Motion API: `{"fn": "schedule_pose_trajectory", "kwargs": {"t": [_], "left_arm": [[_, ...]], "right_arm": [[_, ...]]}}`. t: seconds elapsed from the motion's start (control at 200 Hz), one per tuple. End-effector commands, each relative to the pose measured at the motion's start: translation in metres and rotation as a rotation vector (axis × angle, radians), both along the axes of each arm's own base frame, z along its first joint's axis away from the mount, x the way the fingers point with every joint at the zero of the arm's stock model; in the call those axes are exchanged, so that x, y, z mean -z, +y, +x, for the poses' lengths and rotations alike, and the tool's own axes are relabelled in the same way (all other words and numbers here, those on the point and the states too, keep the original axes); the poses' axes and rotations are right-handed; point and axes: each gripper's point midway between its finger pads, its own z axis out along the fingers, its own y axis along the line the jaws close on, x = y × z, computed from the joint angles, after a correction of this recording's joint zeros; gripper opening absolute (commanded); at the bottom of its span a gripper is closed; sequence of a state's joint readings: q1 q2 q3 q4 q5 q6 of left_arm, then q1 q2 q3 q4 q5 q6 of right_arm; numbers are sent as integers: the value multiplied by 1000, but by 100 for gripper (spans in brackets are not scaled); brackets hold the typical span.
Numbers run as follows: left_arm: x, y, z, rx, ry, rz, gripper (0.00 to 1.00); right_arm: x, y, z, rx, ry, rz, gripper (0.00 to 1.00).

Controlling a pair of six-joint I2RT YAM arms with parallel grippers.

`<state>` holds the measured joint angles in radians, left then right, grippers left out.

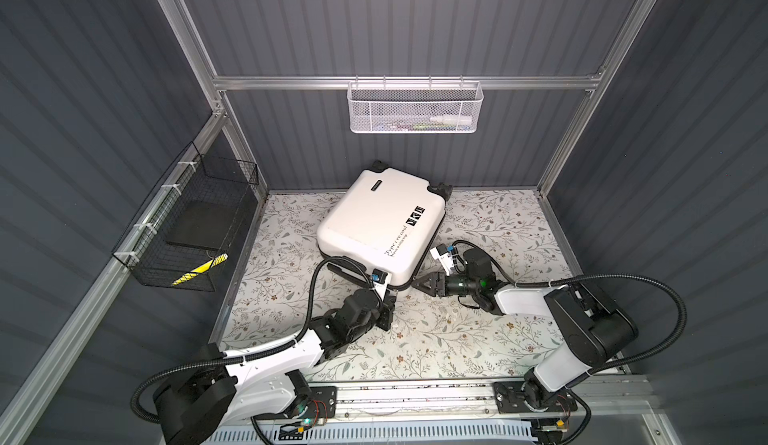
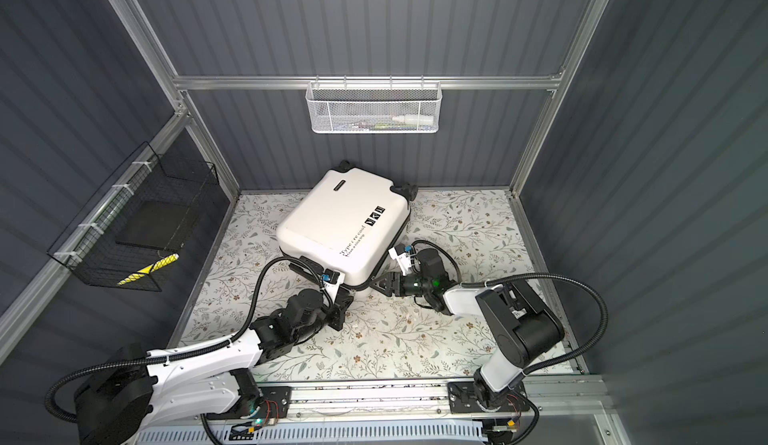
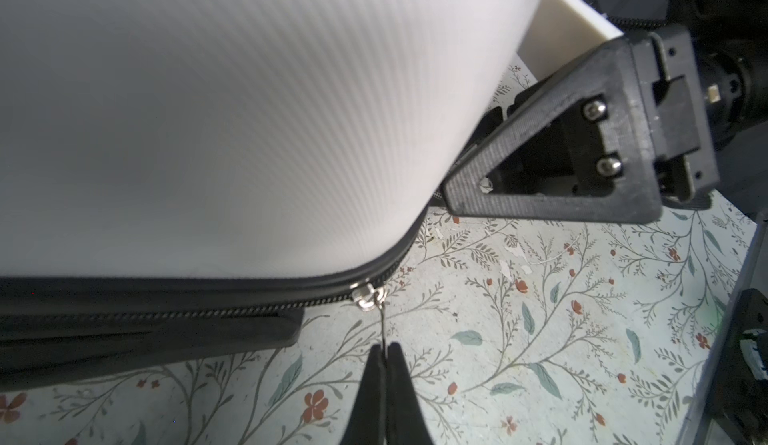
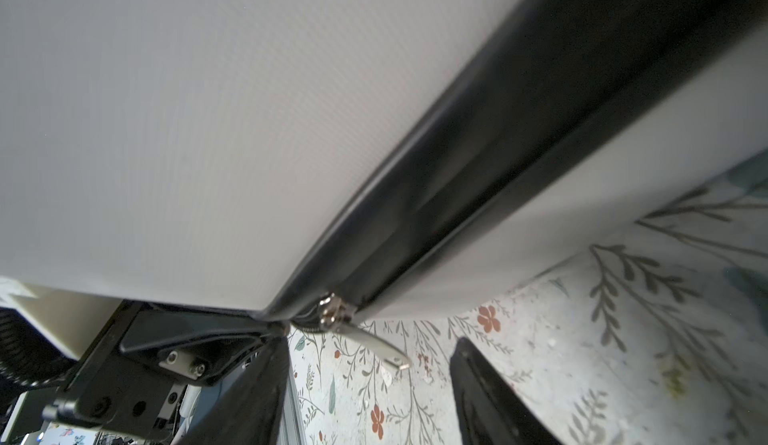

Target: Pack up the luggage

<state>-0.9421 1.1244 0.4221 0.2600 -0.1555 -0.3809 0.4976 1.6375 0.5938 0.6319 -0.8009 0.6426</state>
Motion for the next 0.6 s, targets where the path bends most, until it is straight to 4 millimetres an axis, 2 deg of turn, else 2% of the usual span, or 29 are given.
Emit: {"fn": "schedule_pose_trajectory", "kwargs": {"t": [0.0, 0.27, 0.595], "left_arm": [[-23, -21, -5, 74, -23, -59, 0], [-22, -23, -4, 75, -21, -57, 0], [-22, -23, -4, 76, -22, -55, 0]], "right_arm": [[-9, 8, 2, -39, -38, 25, 63], [-2, 10, -1, -59, -14, 50, 56], [5, 9, -4, -51, 4, 66, 33]]}}
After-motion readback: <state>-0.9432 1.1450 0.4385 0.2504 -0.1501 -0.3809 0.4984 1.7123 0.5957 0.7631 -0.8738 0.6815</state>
